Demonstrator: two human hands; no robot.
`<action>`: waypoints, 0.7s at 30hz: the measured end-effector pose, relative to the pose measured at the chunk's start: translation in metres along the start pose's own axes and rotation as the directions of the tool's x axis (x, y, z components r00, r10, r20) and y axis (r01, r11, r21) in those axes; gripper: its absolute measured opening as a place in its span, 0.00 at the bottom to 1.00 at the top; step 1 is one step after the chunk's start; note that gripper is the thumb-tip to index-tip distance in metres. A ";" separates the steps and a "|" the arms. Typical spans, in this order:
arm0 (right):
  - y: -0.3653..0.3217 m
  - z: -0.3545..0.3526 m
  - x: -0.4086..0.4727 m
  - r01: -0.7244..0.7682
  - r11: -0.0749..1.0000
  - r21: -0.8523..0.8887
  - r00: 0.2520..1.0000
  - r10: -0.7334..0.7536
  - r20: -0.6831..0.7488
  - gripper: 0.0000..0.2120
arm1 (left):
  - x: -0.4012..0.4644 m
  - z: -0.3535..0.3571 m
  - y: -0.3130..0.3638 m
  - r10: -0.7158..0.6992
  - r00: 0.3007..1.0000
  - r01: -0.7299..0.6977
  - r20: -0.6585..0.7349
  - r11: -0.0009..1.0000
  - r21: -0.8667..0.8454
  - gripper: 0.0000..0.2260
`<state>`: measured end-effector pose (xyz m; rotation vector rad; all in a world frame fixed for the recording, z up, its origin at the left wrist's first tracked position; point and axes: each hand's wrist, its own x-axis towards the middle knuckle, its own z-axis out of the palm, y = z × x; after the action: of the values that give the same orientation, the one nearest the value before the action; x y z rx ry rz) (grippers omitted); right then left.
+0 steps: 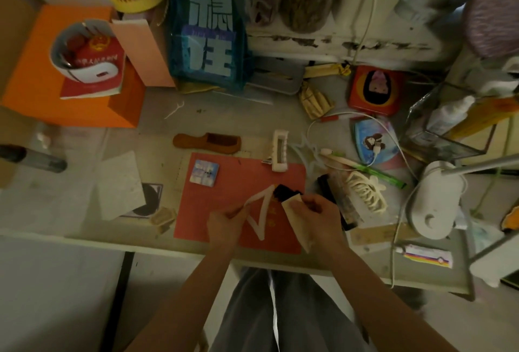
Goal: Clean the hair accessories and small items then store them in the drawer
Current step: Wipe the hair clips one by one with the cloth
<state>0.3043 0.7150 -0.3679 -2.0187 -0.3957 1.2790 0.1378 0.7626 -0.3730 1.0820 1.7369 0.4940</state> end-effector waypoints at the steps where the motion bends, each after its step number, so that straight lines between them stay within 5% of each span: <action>1: -0.004 0.000 -0.003 -0.003 1.000 0.021 1.000 0.003 0.011 0.07 | -0.003 -0.003 0.006 0.009 1.000 -0.009 0.001 1.000 -0.023 0.09; 8: -0.054 -0.002 -0.028 0.134 0.979 0.156 0.990 -0.140 0.031 0.06 | -0.025 -0.021 0.063 0.201 0.979 -0.196 0.042 0.977 -0.087 0.18; 11: -0.081 -0.003 -0.042 0.230 0.938 0.259 0.970 -0.241 0.013 0.03 | -0.032 -0.028 0.097 0.227 0.973 -0.212 0.042 0.951 -0.225 0.06; 21: -0.156 -0.014 -0.074 0.473 0.761 0.444 0.879 -0.444 -0.176 0.06 | -0.057 -0.043 0.190 0.305 0.949 -0.220 0.082 0.825 -0.521 0.04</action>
<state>0.2992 0.7762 -0.2065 -1.4170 -0.4611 0.8904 0.1894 0.8193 -0.1846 0.9444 1.2121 0.9522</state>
